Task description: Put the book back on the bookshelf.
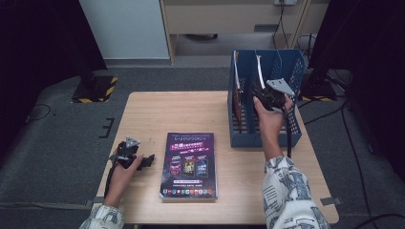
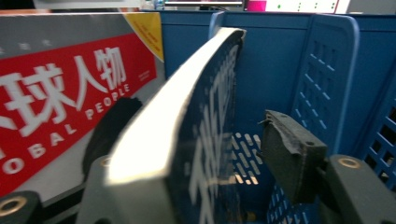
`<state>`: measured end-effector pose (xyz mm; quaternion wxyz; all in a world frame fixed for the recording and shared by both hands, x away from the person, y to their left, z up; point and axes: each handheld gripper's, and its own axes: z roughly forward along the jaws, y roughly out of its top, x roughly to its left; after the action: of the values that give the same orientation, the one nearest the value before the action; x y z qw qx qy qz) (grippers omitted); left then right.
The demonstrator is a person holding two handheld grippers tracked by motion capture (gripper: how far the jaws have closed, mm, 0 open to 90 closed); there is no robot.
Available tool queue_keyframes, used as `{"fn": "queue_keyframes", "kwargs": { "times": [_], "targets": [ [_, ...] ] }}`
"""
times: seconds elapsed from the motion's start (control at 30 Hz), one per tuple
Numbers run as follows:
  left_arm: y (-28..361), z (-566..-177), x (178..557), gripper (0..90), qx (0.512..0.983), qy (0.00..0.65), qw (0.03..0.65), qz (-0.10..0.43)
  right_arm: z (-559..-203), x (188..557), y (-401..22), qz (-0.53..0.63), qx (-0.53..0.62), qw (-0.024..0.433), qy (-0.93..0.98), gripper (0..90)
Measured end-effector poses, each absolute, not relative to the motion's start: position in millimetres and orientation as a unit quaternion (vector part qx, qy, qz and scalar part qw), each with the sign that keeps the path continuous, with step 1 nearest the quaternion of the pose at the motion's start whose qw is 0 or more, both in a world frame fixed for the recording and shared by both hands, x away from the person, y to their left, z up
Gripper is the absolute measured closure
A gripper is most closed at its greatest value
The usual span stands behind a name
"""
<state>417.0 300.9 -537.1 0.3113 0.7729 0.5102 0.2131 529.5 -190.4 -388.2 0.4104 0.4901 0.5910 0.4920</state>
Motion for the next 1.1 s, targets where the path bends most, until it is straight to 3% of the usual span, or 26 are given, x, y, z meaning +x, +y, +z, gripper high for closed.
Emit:
{"fn": "queue_keyframes", "kwargs": {
  "times": [0.57, 1.1],
  "targets": [
    [301, -537, 417, 0.0, 0.773, 0.51, 0.311, 0.213, -391, 514, -195, 0.497, 0.487, 0.394, 0.601, 25.1],
    [300, -537, 417, 0.0, 0.773, 0.51, 0.311, 0.213, -392, 492, -201, 0.508, 0.477, 0.378, 0.609, 19.9]
  ]
}}
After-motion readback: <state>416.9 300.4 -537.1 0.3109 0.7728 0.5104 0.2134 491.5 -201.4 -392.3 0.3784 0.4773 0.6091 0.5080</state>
